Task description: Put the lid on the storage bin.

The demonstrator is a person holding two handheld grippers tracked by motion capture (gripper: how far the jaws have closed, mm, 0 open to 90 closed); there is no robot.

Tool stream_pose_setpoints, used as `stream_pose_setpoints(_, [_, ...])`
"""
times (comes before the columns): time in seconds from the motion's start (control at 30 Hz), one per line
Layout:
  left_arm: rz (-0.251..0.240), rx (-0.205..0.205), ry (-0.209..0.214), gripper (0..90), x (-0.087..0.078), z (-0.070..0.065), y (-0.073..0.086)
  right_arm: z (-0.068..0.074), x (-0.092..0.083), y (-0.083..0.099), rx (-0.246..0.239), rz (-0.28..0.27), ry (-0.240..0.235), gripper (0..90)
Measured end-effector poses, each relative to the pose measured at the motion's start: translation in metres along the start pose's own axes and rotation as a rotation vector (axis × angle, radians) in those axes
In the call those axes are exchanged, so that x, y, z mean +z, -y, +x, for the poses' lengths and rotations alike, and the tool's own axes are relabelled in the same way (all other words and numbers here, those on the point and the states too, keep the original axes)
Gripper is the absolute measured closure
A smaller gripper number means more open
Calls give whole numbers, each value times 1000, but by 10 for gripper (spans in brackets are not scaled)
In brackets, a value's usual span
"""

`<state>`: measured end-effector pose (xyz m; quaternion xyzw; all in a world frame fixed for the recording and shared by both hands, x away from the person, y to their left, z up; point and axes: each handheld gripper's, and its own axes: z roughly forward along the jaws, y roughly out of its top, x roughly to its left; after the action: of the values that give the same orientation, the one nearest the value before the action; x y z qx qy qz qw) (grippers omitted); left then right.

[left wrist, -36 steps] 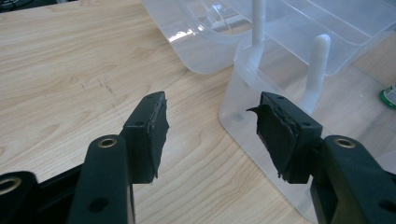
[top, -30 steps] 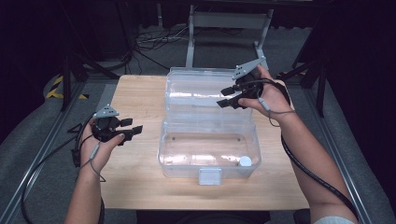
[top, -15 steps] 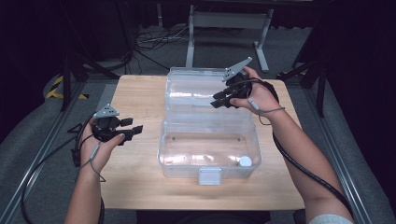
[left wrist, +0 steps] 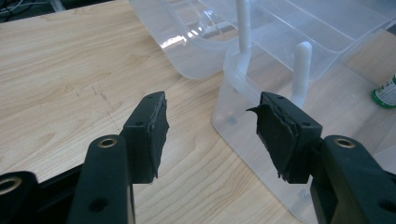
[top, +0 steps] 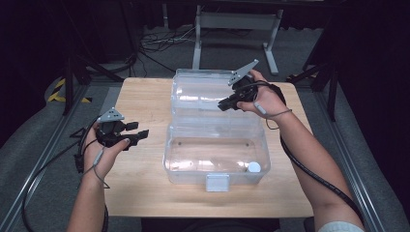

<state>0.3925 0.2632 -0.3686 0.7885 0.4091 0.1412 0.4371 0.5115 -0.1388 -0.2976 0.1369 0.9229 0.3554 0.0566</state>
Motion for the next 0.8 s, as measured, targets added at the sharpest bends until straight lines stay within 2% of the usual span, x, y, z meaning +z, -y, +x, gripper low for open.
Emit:
stream_pose_setpoints(0.1, [-2,3,6,439,0,-2,-1,-2,0,2,13,-11,-13,832])
stream_pose_setpoints(0.2, [-3,8,31,441,1,-5,-2,-2,0,3,12,-15,-13,834])
stream_pose_setpoints(0.27, [3,13,59,441,3,-10,-4,0,0,3,7,-23,-11,836])
stream_pose_setpoints(0.37, [-14,39,88,442,3,-20,-10,1,1,4,11,-37,-8,839])
stream_pose_setpoints(0.47, [-18,45,106,442,2,-25,-13,0,0,5,14,-42,-10,839])
stream_pose_setpoints(0.53, [-7,63,115,442,3,-31,-15,1,1,6,17,-49,-9,839])
stream_pose_setpoints(0.63, [3,70,129,444,6,-35,-15,1,0,7,20,-53,-7,839])
stream_pose_setpoints(0.67, [25,88,136,444,9,-39,-17,2,0,8,21,-59,-4,839])
stream_pose_setpoints(0.7, [22,94,138,444,11,-39,-18,1,0,8,20,-60,-4,839])
stream_pose_setpoints(0.73, [31,90,145,444,11,-42,-18,2,0,8,21,-60,-4,839])
stream_pose_setpoints(0.8, [40,113,147,444,13,-45,-19,2,0,8,21,-59,-3,840])
